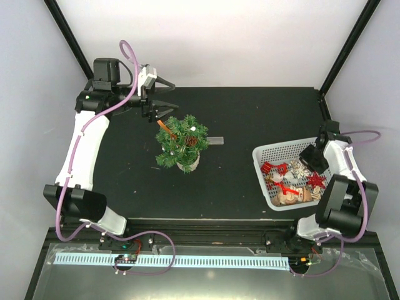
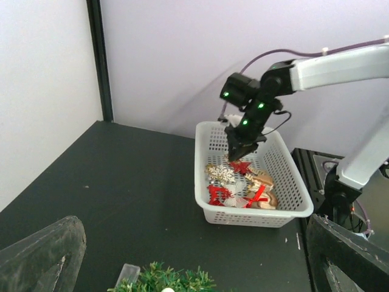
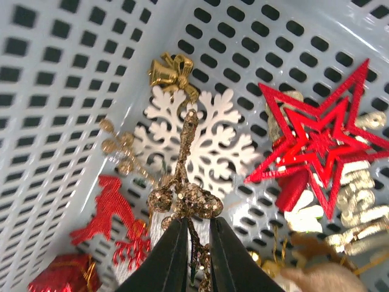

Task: Decorate the small christmas tree

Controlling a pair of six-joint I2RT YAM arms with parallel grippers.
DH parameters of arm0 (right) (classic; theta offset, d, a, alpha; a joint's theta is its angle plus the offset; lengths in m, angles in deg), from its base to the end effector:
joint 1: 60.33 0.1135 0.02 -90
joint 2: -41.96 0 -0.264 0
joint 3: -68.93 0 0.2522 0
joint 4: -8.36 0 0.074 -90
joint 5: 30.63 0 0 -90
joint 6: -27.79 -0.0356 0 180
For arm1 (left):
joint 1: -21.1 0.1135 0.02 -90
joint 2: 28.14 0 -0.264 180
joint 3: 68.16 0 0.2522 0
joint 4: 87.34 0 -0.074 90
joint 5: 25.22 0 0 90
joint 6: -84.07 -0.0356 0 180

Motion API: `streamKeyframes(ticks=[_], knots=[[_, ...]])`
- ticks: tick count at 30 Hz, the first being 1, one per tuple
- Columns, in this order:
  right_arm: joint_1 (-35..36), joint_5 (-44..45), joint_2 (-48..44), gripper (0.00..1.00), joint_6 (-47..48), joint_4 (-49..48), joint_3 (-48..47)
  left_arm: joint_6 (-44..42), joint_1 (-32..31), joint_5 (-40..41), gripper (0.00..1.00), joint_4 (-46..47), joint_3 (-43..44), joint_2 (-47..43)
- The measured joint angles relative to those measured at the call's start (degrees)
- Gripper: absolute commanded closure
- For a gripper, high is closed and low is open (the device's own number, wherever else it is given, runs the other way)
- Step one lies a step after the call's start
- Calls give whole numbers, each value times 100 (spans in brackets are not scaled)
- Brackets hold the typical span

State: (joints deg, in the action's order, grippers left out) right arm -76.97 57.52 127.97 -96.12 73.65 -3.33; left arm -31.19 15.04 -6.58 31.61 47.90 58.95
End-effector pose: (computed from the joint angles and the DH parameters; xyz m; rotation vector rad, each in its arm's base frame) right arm 0.2566 -0.0755 0.2093 1.2580 2.6750 0.0898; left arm 0.2943 -0.0652 0.4540 1.1350 1.4883 -1.0709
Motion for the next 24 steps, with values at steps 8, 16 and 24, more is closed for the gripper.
streamKeyframes(ticks=[8, 16, 24], knots=[[623, -293, -1209, 86, -262, 498, 175, 76, 0, 323, 1, -63, -2, 68], [1939, -498, -2194, 84, -380, 1021, -675, 262, 0, 608, 1, -52, -2, 157], [4096, -511, -2448, 84, -214, 1403, -2371, 492, 22, 1137, 1, 74, -177, 267]])
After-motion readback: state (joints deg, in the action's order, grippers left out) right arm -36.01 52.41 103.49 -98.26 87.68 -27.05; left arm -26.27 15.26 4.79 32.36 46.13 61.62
